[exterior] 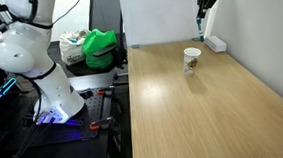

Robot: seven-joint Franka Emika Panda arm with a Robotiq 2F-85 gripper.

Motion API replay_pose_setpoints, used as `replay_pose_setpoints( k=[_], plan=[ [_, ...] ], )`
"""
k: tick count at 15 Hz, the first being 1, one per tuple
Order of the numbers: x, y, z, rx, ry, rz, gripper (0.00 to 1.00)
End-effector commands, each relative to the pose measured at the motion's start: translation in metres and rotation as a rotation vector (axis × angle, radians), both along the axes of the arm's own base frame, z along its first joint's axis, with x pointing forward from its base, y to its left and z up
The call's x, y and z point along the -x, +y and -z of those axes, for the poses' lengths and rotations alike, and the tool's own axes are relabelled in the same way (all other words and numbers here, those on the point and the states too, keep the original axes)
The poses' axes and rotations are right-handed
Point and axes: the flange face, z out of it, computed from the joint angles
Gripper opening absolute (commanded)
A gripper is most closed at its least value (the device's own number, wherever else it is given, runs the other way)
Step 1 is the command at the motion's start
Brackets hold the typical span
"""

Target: Take the green marker out of the cup and place it on the table

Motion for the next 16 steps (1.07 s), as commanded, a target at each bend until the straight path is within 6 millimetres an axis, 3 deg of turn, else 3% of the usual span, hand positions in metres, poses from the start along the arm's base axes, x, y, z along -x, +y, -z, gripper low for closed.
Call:
replay_pose_setpoints(
  k=[1,8,16],
  plan=[
    [0.017,-0.028,-0.009,0.022,-0.028,0.097,0.05],
    [0.043,-0.080,0.014,0.042,-0.073,0.251,0.05],
    [0.086,-0.114,0.066,0.076,-0.116,0.439,0.05]
  ],
)
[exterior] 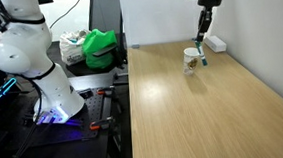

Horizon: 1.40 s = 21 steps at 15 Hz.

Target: Take the green marker out of the cup and place it on the table

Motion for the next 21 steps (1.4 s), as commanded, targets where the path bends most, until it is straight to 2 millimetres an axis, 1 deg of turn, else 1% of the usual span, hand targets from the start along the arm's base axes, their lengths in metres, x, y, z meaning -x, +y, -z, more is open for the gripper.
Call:
replay_pose_setpoints(
  k=[1,3,6,9,12,13,14,15,18,21],
  plan=[
    [0.031,-0.014,0.016,0.032,-0.040,0.098,0.05],
    [0.037,-0.021,0.032,0.062,-0.058,0.152,0.05],
    [0.039,-0.027,0.053,0.131,-0.089,0.232,0.05],
    [0.037,-0.030,0.070,0.208,-0.110,0.305,0.05],
    [0.036,-0.033,0.081,0.274,-0.116,0.368,0.06],
    [0.035,-0.033,0.084,0.292,-0.117,0.385,0.46],
    [0.035,-0.033,0.086,0.306,-0.118,0.398,0.48],
    [0.034,-0.033,0.089,0.320,-0.120,0.409,0.54],
    [0.034,-0.033,0.093,0.342,-0.120,0.428,0.77],
    [0.033,-0.033,0.095,0.352,-0.125,0.436,0.98]
  ],
)
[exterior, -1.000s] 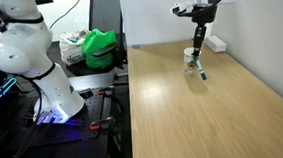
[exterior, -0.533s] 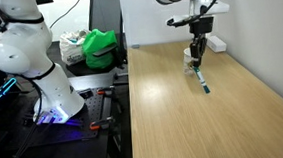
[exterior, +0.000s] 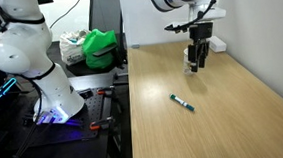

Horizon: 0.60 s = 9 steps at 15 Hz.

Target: Take the green marker out of the cup and place it on the table

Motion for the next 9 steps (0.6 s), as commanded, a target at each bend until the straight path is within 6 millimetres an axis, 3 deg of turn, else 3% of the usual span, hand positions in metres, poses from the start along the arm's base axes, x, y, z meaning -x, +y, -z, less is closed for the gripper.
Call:
replay_pose_setpoints(
  k=[1,9],
  plan=[
    [-0.0011,0.0015,-0.0015,0.023,-0.015,0.018,1.00],
    [-0.0006,0.0000,0.0001,0.011,-0.011,0.025,1.00]
  ],
)
